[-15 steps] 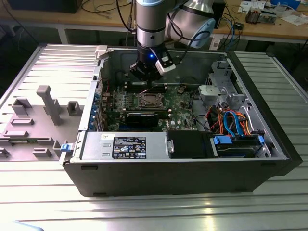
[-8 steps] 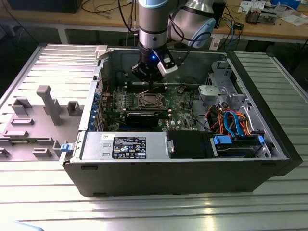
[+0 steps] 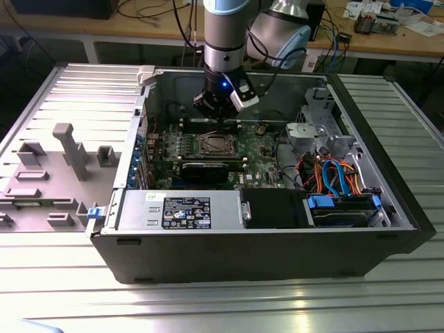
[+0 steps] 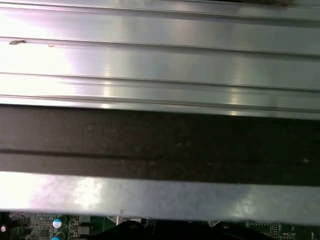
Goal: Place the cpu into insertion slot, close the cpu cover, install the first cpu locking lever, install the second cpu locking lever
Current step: 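Install the first cpu locking lever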
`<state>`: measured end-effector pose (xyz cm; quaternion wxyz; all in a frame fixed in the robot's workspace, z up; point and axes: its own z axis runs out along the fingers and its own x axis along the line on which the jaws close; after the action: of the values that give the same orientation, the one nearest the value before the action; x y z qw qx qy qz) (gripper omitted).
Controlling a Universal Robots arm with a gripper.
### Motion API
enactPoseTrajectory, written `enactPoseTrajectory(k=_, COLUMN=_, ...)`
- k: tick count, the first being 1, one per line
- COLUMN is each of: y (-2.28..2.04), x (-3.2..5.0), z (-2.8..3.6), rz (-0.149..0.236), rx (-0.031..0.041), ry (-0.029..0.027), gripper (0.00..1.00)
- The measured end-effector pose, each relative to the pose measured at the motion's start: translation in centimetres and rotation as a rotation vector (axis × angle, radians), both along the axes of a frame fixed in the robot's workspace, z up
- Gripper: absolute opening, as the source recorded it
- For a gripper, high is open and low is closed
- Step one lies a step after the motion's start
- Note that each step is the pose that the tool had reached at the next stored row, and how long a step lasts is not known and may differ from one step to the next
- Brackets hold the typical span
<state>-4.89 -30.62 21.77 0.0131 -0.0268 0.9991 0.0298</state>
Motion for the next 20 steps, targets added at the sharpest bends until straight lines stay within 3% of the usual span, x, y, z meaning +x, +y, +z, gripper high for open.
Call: enactPoseTrajectory(k=20, y=0.07, x=1.11, z=-1.25, rz=0.0, rx=-0.0003, ry=0.0001, gripper=0.11)
